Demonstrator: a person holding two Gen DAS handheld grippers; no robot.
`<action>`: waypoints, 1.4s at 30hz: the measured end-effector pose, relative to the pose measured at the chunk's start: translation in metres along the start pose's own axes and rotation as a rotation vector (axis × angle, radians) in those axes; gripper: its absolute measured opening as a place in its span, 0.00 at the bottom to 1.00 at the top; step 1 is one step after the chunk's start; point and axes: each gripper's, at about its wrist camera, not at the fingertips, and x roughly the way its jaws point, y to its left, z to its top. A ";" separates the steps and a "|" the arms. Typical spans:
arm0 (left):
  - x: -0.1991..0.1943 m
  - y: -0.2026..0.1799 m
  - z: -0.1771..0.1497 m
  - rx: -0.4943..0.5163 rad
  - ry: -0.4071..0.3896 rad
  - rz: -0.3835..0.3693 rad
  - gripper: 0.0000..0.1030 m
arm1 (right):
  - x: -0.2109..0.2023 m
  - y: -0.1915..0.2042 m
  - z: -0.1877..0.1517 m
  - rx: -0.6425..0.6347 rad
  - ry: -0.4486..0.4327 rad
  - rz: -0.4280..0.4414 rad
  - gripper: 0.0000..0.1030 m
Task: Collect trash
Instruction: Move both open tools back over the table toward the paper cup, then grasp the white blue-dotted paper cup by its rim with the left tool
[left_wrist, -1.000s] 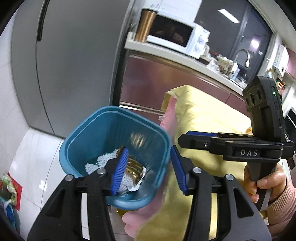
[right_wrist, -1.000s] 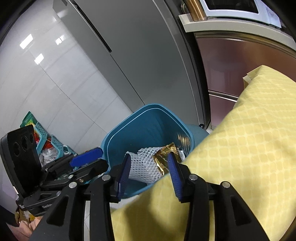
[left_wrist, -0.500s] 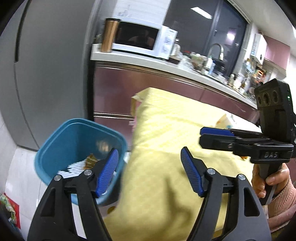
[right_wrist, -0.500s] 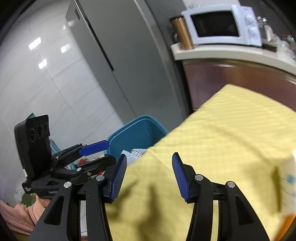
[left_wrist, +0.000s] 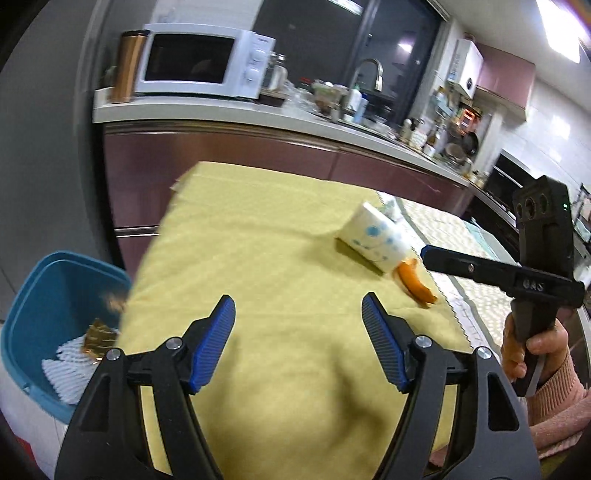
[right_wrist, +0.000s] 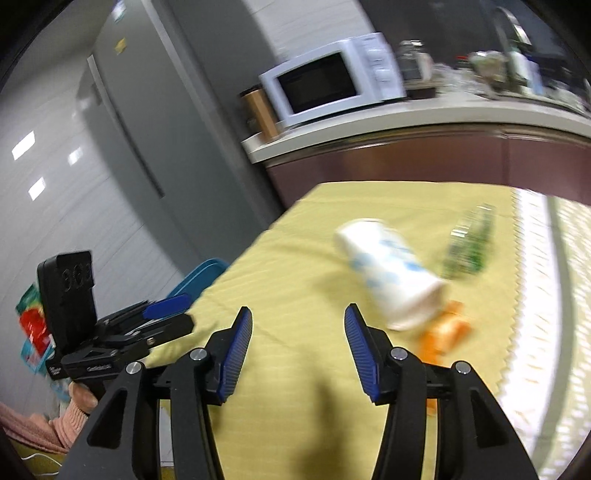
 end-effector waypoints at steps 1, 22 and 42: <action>0.004 -0.005 0.001 0.006 0.007 -0.006 0.68 | -0.003 -0.010 -0.001 0.021 -0.008 -0.014 0.48; 0.073 -0.062 0.042 0.084 0.062 -0.058 0.68 | 0.000 -0.078 -0.013 0.147 0.006 -0.052 0.48; 0.125 -0.101 0.071 0.212 0.103 -0.230 0.17 | 0.003 -0.087 -0.022 0.158 0.060 -0.066 0.48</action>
